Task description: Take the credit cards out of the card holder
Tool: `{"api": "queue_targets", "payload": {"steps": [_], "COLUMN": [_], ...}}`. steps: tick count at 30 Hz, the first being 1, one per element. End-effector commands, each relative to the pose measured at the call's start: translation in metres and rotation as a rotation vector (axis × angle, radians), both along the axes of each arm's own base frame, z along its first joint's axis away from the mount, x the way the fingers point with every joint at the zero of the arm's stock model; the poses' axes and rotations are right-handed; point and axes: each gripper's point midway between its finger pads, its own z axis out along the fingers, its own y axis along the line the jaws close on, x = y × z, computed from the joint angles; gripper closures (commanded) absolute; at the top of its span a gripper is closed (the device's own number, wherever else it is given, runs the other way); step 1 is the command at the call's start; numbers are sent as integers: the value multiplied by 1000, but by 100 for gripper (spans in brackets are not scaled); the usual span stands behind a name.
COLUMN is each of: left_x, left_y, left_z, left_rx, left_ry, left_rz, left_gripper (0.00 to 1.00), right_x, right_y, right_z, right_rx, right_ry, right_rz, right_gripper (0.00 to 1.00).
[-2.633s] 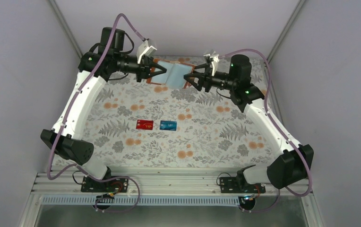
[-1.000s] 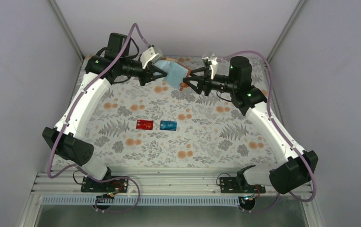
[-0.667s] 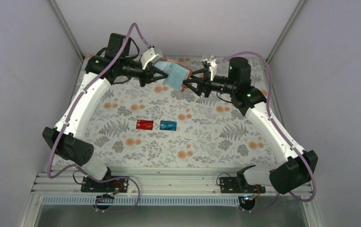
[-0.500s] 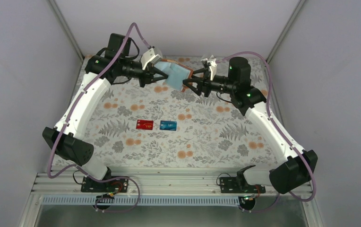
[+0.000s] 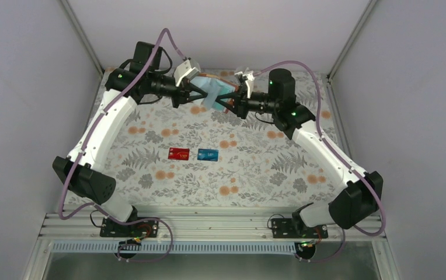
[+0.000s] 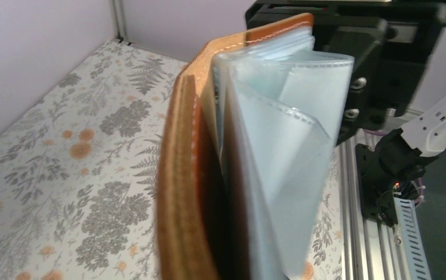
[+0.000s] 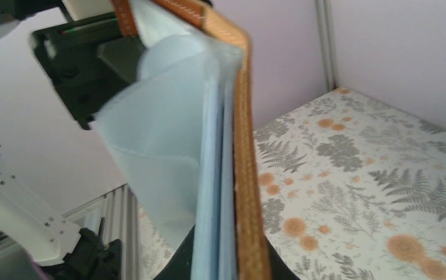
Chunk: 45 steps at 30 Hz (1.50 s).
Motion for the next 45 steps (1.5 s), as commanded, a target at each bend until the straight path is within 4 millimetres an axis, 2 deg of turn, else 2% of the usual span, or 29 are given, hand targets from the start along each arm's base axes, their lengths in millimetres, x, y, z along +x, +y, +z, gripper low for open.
{"api": "queue_targets", "payload": {"steps": [1,2,5,6,8,9,14,18,20,23,28,34,39,42,45], "left_x": [-14,-12,-13,-16,-19,-18,1,5,5,11,38,72,103,108,100], "left_y": [-5,-4,-2,-1,1,2,-1,-3,-8,-19,-22,0,44,68,79], "left_z": [15,14,13,14,13,11,-6,-7,-9,-14,-20,-18,-3,8,8], "left_rx": [-47,-39,-15,-10,4,9,65,73,82,113,185,264,294,250,205], "left_ry": [-33,-38,-70,-80,-94,-95,-97,-105,-111,-128,-175,-258,-314,-294,-254], "left_rz": [-55,-44,-49,-58,-62,-56,20,34,35,66,193,388,568,583,515], "left_gripper": [95,82,30,18,4,0,2,0,0,0,0,0,0,0,0], "right_x": [-6,-7,-2,2,6,7,-6,-4,-1,15,30,24,20,20,14], "right_y": [15,15,14,13,12,11,21,19,19,19,23,26,20,13,11], "right_z": [22,24,25,25,26,26,36,38,41,38,29,30,26,18,19], "right_rx": [38,43,49,46,42,42,51,38,48,64,58,45,10,-19,-33], "right_ry": [-49,-45,-15,-3,19,28,-1,3,22,100,180,187,202,207,184], "right_rz": [40,41,-9,-29,-60,-69,-12,-43,-64,-141,-220,-191,-199,-213,-185], "right_gripper": [95,96,96,96,96,96,96,96,96,96,96,96,96,96,96]}}
